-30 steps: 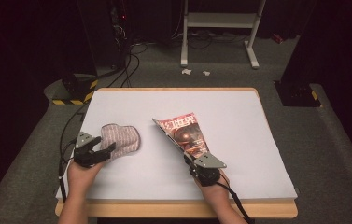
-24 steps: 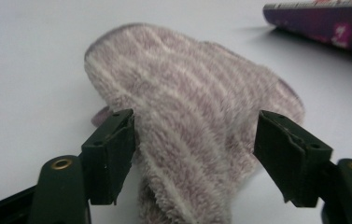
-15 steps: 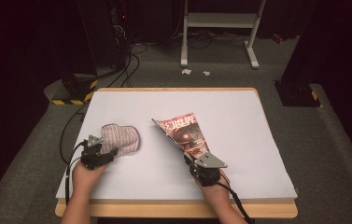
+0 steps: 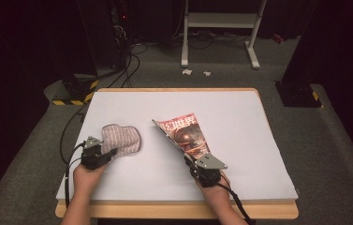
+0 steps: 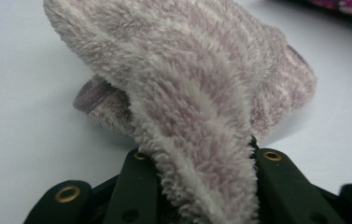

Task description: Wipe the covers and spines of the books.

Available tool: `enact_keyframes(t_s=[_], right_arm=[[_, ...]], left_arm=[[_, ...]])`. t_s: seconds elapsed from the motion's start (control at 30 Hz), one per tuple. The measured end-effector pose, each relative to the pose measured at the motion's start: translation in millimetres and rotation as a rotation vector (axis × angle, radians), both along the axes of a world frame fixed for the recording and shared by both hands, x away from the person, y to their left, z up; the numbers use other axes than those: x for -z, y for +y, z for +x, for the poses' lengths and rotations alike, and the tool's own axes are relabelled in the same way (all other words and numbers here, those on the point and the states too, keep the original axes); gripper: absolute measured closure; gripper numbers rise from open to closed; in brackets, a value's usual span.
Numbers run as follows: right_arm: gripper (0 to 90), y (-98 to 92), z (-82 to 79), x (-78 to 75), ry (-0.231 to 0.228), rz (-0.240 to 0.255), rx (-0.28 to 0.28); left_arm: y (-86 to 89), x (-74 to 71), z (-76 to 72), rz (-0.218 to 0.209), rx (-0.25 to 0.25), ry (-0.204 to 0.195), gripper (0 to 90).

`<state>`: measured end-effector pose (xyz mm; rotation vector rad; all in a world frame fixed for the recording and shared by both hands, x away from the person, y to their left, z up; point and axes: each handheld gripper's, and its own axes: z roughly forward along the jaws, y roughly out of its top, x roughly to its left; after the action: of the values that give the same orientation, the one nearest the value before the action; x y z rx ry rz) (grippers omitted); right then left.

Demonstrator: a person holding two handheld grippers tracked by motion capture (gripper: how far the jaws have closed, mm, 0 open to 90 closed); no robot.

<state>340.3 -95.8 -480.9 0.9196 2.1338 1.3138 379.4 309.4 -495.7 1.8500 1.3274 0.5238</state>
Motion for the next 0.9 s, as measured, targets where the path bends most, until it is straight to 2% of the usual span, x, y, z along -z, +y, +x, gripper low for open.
enact_keyframes(t_s=[0.17, 0.43, 0.57, 0.73, 0.9], right_arm=[[83.2, 0.0, -0.1, 0.1, -0.002, 0.001, -0.002], [83.2, 0.2, -0.2, 0.2, -0.002, 0.000, -0.004], [83.2, 0.4, -0.2, 0.7, -0.002, 0.000, -0.006], [83.2, 0.1, 0.2, 1.2, 0.000, 0.000, -0.008], [83.3, 0.4, 0.3, 1.7, 0.005, 0.007, -0.011]], left_arm=[[-1.6, -6.7, -4.6, -0.048, 0.004, -0.046, 71.9], [-11.3, -21.3, -12.6, -0.078, -0.002, -0.122, 71.8], [-21.2, -27.7, -13.6, -0.060, 0.004, -0.148, 71.8], [-31.8, -35.7, -11.5, -0.062, -0.006, -0.176, 71.8], [-45.3, -45.1, -3.3, -0.063, 0.005, -0.176, 71.7]])
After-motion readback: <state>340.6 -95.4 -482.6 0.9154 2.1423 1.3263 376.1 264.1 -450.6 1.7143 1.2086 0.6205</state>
